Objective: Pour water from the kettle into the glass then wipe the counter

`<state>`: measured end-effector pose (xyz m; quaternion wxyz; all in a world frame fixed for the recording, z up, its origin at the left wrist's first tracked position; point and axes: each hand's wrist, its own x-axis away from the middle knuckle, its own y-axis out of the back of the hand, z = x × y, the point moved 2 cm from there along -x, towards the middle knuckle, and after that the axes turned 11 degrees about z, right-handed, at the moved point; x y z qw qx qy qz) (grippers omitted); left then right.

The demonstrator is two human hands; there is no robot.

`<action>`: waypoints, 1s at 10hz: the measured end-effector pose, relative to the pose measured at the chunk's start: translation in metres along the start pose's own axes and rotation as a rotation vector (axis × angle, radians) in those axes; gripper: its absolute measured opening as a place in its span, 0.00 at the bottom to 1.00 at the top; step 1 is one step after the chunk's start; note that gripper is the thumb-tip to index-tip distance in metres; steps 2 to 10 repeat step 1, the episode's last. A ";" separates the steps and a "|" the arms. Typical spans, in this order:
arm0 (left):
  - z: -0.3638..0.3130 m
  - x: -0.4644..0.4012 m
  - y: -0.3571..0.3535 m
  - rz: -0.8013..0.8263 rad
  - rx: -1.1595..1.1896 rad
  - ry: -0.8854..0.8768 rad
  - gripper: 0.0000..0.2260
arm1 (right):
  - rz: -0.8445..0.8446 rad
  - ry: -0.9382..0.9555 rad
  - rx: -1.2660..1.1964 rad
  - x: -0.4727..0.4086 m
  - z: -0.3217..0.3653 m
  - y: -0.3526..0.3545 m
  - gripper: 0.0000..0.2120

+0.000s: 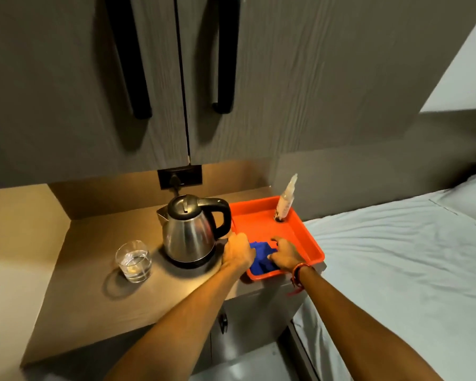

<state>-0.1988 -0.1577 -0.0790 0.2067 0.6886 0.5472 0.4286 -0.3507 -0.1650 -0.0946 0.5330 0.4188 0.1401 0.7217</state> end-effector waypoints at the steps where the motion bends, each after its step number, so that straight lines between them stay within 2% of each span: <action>1: 0.005 0.018 0.018 -0.067 -0.035 -0.043 0.16 | -0.106 0.092 0.138 0.013 0.014 0.007 0.28; 10: 0.005 0.018 0.018 -0.067 -0.035 -0.043 0.16 | -0.106 0.092 0.138 0.013 0.014 0.007 0.28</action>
